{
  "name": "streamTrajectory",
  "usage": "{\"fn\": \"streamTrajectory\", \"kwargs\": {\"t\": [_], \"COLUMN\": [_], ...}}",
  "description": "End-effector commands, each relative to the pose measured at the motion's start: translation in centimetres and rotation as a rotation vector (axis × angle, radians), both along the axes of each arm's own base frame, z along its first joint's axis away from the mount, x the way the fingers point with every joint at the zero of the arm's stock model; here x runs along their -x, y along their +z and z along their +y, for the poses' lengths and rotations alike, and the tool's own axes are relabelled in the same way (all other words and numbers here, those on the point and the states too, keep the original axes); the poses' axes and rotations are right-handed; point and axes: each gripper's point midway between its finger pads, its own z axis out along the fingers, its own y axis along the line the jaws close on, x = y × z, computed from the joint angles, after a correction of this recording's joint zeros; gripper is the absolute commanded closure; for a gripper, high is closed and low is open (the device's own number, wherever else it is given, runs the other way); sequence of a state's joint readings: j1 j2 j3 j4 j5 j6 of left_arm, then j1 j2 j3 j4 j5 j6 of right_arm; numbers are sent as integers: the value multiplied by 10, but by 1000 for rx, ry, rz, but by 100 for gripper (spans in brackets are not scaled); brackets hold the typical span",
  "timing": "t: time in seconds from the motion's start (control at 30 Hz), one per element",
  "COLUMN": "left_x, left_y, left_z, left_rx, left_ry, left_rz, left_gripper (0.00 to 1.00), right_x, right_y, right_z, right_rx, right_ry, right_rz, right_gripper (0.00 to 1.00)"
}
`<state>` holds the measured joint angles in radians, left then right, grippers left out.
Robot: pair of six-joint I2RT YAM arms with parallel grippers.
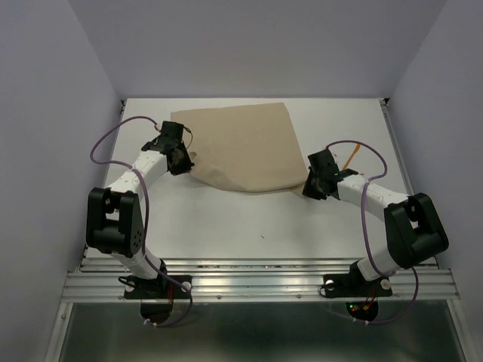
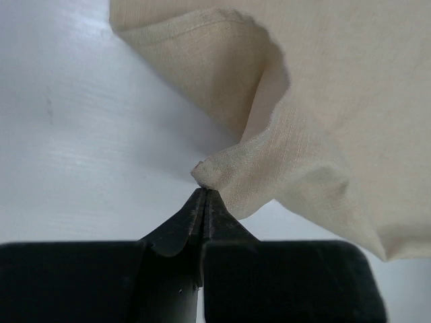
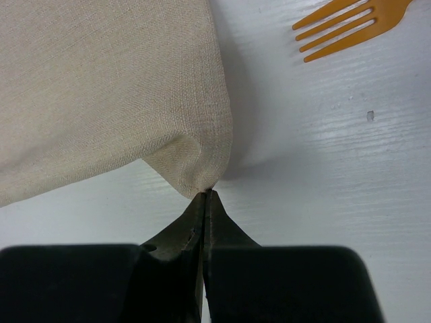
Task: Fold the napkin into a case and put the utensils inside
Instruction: Smooth out the napkin at the center of the board.
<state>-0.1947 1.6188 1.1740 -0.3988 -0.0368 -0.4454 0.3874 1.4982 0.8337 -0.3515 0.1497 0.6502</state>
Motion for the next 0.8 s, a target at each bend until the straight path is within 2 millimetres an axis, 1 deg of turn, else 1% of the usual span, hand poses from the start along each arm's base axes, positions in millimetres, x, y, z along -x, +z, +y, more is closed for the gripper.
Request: {"fn": "streamTrajectory", "kwargs": {"t": [0.0,0.03,0.1,0.13,0.2,0.23,0.27,0.3,0.33,0.37,0.4,0.43,0.5,0.53,0.6,0.63,0.67,0.77], "left_x": [29,37,46,51,61,69,71,78,81,88,93,101,113,123,134,137,143,148], "left_y": [3,5,7,12,13,13,13,12,18,12,14,7,0,-6,-10,-6,-9,-1], "left_z": [3,5,7,11,15,20,29,36,41,43,44,43,35,34,31,30,31,35], "left_rx": [10,13,16,20,16,10,-24,-32,-30,-33,-11,-3,41,61,84,102,102,98], "left_ry": [4,11,29,66,97,123,168,233,263,276,308,317,313,337,345,351,357,367], "left_rz": [7,1,10,-2,8,4,-7,2,-25,-17,-19,6,48,75,97,81,90,74], "left_gripper": [88,87,88,92,95,100,100,100,100,100,100,100,100,100,100,100,100,100], "right_x": [3,3,3,3,4,4,4,4,4,5,4,5,5,5,8,10,14,28], "right_y": [5,5,4,4,4,4,5,5,6,6,7,7,11,13,17,19,19,24], "right_z": [-4,-5,-5,-6,-7,-8,-9,-10,-11,-12,-11,-12,-12,-12,-14,-16,-18,-26], "right_rx": [19,22,27,29,35,39,40,45,51,53,52,55,55,55,60,69,80,105], "right_ry": [6,3,3,3,1,-3,-4,-5,-6,-4,-4,-1,4,8,12,16,19,33], "right_rz": [-26,-27,-24,-25,-27,-28,-34,-34,-39,-35,-37,-38,-40,-43,-45,-45,-32,-12], "right_gripper": [99,99,99,99,99,99,99,99,99,99,99,99,99,99,99,99,99,99]}}
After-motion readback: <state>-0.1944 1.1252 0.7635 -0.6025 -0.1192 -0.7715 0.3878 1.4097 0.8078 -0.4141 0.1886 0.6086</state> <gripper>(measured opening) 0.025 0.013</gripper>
